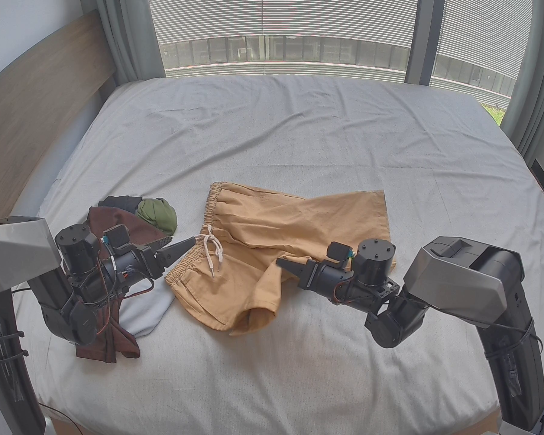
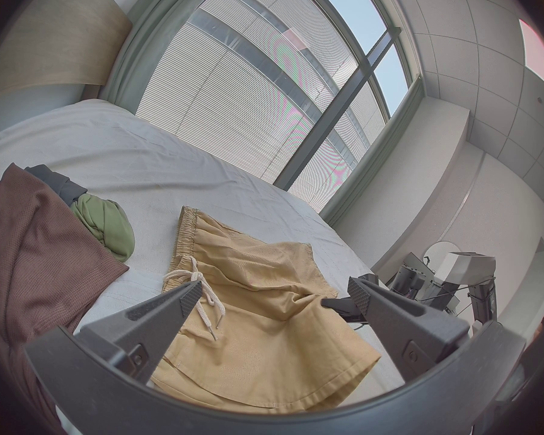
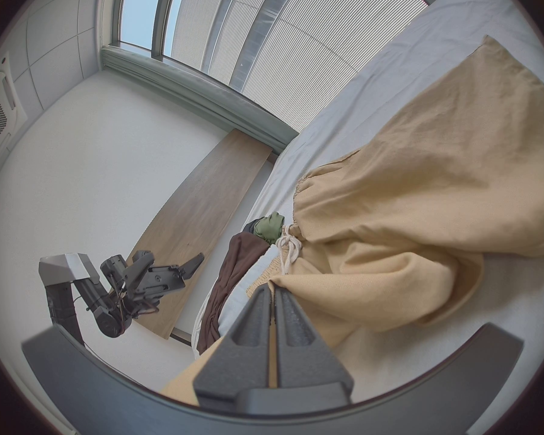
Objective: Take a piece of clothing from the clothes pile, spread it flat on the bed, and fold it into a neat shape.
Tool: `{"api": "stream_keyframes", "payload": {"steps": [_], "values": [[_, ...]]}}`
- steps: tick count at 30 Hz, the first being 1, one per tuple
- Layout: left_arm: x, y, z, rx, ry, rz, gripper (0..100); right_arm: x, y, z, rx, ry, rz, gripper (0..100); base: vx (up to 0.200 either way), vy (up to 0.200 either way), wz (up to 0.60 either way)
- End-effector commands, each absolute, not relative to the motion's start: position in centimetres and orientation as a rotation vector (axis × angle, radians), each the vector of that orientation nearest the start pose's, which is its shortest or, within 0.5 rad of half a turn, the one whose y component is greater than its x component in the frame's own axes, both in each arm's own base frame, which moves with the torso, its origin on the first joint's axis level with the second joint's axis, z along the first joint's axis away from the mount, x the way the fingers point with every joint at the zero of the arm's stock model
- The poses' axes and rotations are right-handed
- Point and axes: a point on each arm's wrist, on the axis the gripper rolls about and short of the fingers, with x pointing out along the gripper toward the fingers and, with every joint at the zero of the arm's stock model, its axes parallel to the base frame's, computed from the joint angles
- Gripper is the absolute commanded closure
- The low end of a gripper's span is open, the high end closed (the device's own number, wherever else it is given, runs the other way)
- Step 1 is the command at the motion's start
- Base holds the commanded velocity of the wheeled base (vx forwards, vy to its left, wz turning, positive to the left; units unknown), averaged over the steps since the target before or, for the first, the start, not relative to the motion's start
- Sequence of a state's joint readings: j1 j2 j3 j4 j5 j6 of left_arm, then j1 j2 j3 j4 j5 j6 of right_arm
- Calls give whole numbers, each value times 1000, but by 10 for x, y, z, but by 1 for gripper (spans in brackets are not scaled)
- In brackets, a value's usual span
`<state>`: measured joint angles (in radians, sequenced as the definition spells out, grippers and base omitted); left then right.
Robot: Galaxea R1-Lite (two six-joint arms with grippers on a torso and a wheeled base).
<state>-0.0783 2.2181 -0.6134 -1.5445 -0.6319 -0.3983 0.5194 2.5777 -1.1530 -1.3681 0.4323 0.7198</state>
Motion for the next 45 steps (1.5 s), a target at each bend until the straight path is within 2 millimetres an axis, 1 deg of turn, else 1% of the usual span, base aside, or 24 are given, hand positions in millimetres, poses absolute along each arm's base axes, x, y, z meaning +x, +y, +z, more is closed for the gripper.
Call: {"api": "stream_keyframes", "payload": {"steps": [1,7,10,12,13,16,24,28,31,34,37,40,45], "values": [[347,-41,55,-399,203,-688,0,405,245,-16,667,403,890,100,0,0,0],[348,-41,53,-402,206,-688,0,415,258,-17,666,396,903,100,0,0,0],[348,-40,53,-401,204,-687,0,421,261,-14,667,381,905,100,0,0,0],[349,-40,55,-400,200,-687,0,427,264,-6,672,349,889,100,0,0,0],[349,-40,55,-400,200,-687,0,427,264,-6,672,349,889,100,0,0,0],[349,-40,55,-401,199,-688,0,435,269,-4,676,328,867,100,0,0,0],[350,-39,53,-402,201,-681,0,438,275,-13,672,342,869,100,0,0,0],[351,-39,53,-402,199,-683,0,436,278,-13,672,343,875,100,0,0,0],[351,-39,53,-402,197,-683,0,438,278,-9,675,322,866,100,0,0,0],[351,-39,53,-402,197,-683,0,446,277,0,685,267,835,100,0,0,0],[351,-40,53,-402,197,-685,0,447,276,-3,686,269,830,100,0,0,0],[352,-40,51,-404,205,-683,0,447,277,-13,685,286,823,100,0,0,0],[352,-39,50,-405,206,-681,0,446,278,-19,683,299,822,100,0,0,0]]}}
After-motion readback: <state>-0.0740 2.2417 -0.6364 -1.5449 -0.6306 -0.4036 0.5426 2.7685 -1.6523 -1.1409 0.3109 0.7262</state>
